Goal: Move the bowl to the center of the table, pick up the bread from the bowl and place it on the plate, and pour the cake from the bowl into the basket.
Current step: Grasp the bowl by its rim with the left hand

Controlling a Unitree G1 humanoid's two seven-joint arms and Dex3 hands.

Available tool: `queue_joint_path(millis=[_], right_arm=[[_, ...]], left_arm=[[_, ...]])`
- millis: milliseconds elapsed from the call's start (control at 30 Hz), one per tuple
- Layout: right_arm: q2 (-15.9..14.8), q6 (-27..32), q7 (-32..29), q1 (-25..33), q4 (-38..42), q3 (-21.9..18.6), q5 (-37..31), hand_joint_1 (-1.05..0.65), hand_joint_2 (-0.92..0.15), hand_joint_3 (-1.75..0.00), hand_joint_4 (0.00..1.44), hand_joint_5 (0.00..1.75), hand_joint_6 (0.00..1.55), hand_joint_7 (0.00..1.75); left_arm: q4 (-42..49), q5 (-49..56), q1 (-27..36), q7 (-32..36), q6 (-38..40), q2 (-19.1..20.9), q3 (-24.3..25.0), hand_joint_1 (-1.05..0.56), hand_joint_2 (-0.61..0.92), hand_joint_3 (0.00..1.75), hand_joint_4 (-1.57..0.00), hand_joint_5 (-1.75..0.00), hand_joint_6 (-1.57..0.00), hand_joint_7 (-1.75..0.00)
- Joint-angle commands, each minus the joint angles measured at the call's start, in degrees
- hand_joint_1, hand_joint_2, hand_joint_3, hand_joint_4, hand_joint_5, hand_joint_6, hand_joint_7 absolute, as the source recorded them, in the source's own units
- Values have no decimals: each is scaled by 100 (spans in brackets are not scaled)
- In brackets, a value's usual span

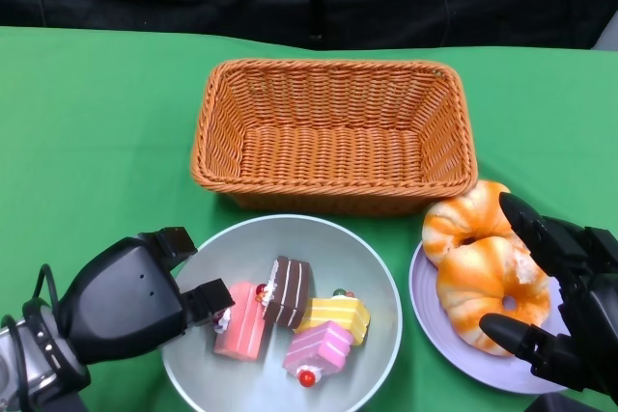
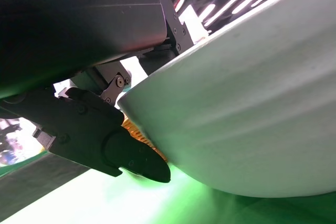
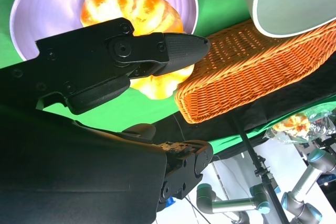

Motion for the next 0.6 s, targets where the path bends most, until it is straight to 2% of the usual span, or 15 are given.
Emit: queue_joint_path(millis=[33,67,133,167,333,433,533,600], right_arm=[[-65,12,-1,26,-37,-32,10,-60,-92,-37,0,49,18,1],[-65,37,17,31,-49,-34,5,-61,-92,-37,0,49,18,1],[-70,47,31,32,-48,-37,11,-61,-92,-38,0,48,17,1],[-74,36,29,30,-41,-39,25,-61,-92,-38,0,48,17,1],[-78,-7,1,15,5,-27,36,-61,-92,-38,0,49,18,1],[-71,12,-1,30,-24,-22,12,-61,-92,-38,0,48,18,1],[-69,21,17,42,-43,-23,24,-60,-92,-38,0,49,18,1],[-62,38,26,43,-52,-15,14,-61,-92,-38,0,49,18,1]], left_arm=[[192,-77,-109,1,174,-2,-44,-35,71,0,-96,-175,-113,-83],[248,-102,-127,-22,262,-50,-30,-34,72,0,-96,-175,-109,-93],[340,-154,-162,-52,386,-122,-13,-30,74,1,-96,-175,-96,-128],[383,-192,-182,-89,438,-153,-4,-30,75,1,-96,-175,-94,-134],[596,-322,-293,-225,627,-238,3,-27,77,2,-96,-175,-91,-140],[667,-466,-308,-240,631,-238,22,-27,76,1,-97,-175,-95,-132],[526,-702,-195,-302,621,-192,124,-25,78,1,-97,-175,-90,-146],[288,-877,-51,-416,638,-125,224,-24,79,2,-95,-175,-88,-145]])
